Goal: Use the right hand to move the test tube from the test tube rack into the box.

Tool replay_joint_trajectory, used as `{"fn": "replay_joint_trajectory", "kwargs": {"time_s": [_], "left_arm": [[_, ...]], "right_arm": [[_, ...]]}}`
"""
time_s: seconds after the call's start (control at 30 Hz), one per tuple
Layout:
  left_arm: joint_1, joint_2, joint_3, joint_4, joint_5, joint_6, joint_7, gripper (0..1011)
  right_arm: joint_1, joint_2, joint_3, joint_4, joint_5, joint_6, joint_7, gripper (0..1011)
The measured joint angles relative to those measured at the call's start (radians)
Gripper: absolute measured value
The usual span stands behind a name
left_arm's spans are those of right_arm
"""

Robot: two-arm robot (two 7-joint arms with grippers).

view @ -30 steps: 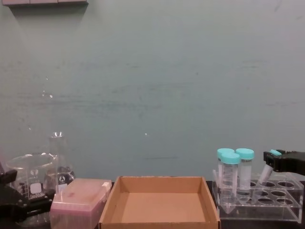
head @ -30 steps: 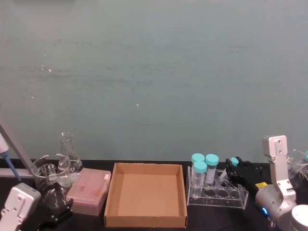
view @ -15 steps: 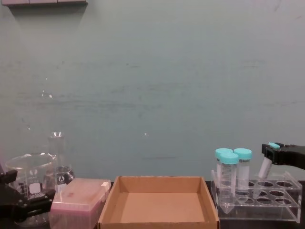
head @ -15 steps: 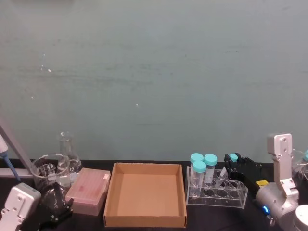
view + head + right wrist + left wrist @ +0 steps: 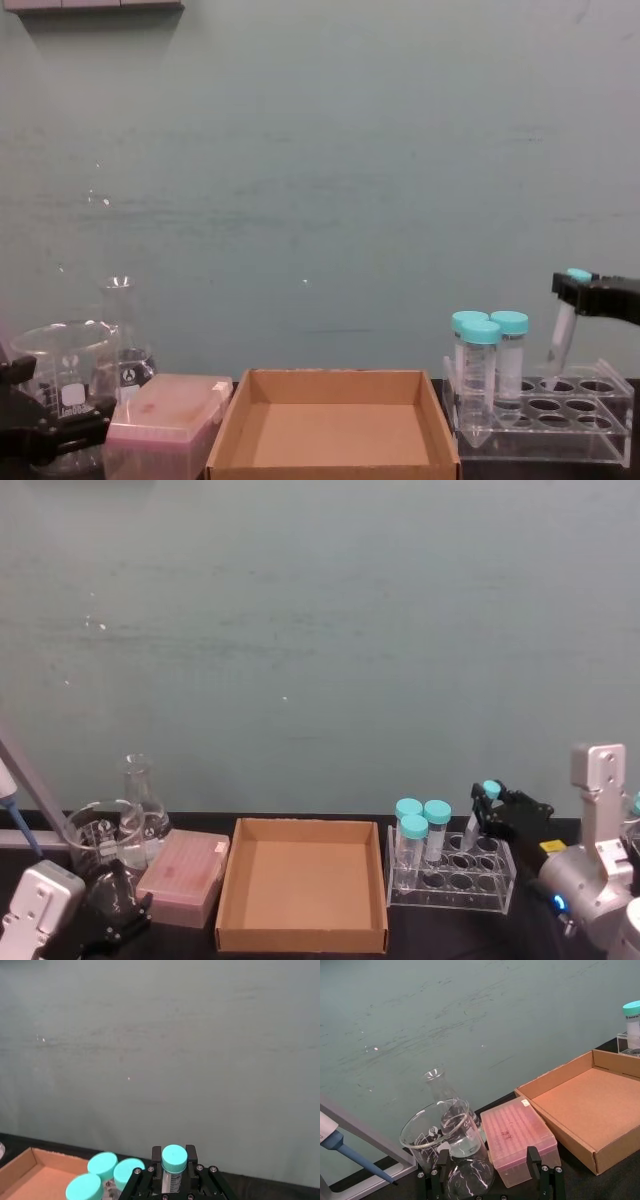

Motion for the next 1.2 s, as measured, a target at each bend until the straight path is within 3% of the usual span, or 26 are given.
{"fn": "replay_joint_trajectory", "kwargs": {"time_s": [0.33,0.67,0.93,1.2], "left_arm": [[0.0,0.0,0.0,0.0,0.0,0.0,0.0,1000],[0.0,0.0,0.0,0.0,0.0,0.0,0.0,1000],[0.0,0.0,0.0,0.0,0.0,0.0,0.0,1000],[0.0,0.0,0.0,0.0,0.0,0.0,0.0,1000]], "right_arm": [[-0.034,0.017,0.046,-0.123,0.012,0.036,0.012,295],[-0.04,0.034,0.058,-0.223,0.042,0.067,0.047,295],[-0.023,0.038,0.023,-0.272,0.056,0.083,0.079,295],[0.018,0.01,-0.049,-0.286,0.076,0.118,0.103,295]]}}
